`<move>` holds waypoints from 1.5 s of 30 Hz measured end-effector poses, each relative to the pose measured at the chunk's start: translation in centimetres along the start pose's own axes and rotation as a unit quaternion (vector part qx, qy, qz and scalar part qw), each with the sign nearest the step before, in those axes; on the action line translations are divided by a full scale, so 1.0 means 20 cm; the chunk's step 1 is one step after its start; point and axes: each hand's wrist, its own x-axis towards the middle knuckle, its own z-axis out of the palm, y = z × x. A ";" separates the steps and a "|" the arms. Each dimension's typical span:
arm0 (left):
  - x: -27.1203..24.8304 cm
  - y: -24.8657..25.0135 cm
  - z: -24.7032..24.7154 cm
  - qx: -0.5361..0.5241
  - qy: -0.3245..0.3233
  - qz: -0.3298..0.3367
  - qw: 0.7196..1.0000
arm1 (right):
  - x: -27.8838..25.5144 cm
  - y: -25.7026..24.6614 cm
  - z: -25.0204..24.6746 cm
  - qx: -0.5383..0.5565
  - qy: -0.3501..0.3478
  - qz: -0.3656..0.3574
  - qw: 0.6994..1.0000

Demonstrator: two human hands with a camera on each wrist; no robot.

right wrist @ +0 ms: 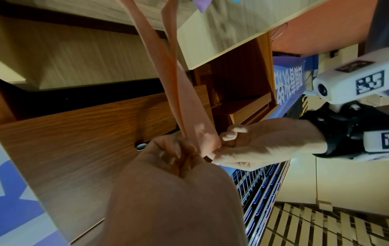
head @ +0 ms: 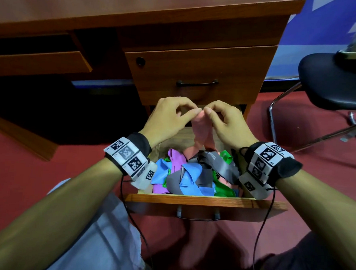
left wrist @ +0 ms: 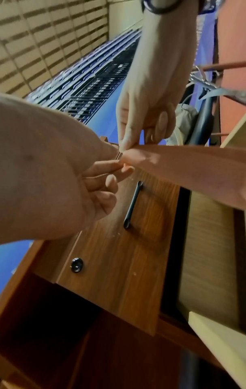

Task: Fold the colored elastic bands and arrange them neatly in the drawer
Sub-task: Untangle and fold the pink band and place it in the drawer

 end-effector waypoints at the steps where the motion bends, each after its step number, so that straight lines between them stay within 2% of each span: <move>1: 0.00 0.00 0.01 0.000 0.000 -0.001 1.000 | 0.00 0.00 0.00 -0.001 -0.002 -0.001 1.000; 6: 0.00 -0.03 0.04 0.038 -0.016 -0.011 0.999 | -0.02 -0.01 0.01 -0.016 -0.016 -0.008 1.000; 12: 0.01 -0.01 0.01 0.000 -0.033 -0.043 0.998 | -0.01 0.00 0.00 -0.018 -0.011 -0.013 1.000; 15: 0.01 -0.01 0.01 0.035 -0.045 -0.048 0.997 | -0.01 0.00 0.00 -0.015 -0.044 -0.005 0.999; 18: 0.01 -0.03 0.01 0.073 -0.030 -0.060 0.995 | 0.01 0.01 -0.03 -0.044 -0.098 0.055 0.993; 20: 0.00 -0.03 0.01 0.087 -0.006 -0.065 0.994 | 0.00 0.05 -0.04 -0.113 -0.209 0.116 0.964; 21: 0.00 -0.04 0.01 0.091 0.004 -0.067 0.994 | -0.01 0.08 -0.05 -0.157 -0.289 0.142 0.934; 24: 0.00 -0.04 0.02 0.100 0.011 -0.077 0.992 | -0.09 0.15 -0.02 -0.221 -0.514 0.230 0.796; 25: 0.00 -0.04 0.02 0.102 0.008 -0.080 0.992 | -0.12 0.17 0.00 -0.228 -0.559 0.256 0.755; 26: -0.01 -0.04 0.02 0.104 0.002 -0.081 0.991 | -0.14 0.18 0.02 -0.230 -0.583 0.270 0.731; 27: -0.01 -0.04 0.03 0.106 -0.004 -0.080 0.991 | -0.16 0.20 0.04 -0.230 -0.592 0.275 0.722; 32: -0.01 -0.03 0.06 0.105 -0.023 -0.082 0.991 | -0.15 0.24 0.09 -0.244 -0.574 0.274 0.732; 35: -0.01 -0.04 0.07 0.108 -0.032 -0.084 0.990 | -0.16 0.20 0.11 -0.253 -0.593 0.306 0.700; 37: -0.01 -0.05 0.06 0.112 -0.039 -0.086 0.989 | -0.18 0.20 0.13 -0.285 -0.617 0.279 0.678; 38: -0.01 -0.05 0.06 0.113 -0.041 -0.086 0.989 | -0.18 0.23 0.14 -0.292 -0.622 0.263 0.677; 41: -0.02 -0.05 0.05 0.109 -0.042 -0.086 0.989 | -0.19 0.26 0.14 -0.287 -0.606 0.249 0.699; 45: -0.01 -0.05 0.04 0.107 -0.044 -0.087 0.989 | -0.21 0.24 0.14 -0.286 -0.604 0.247 0.702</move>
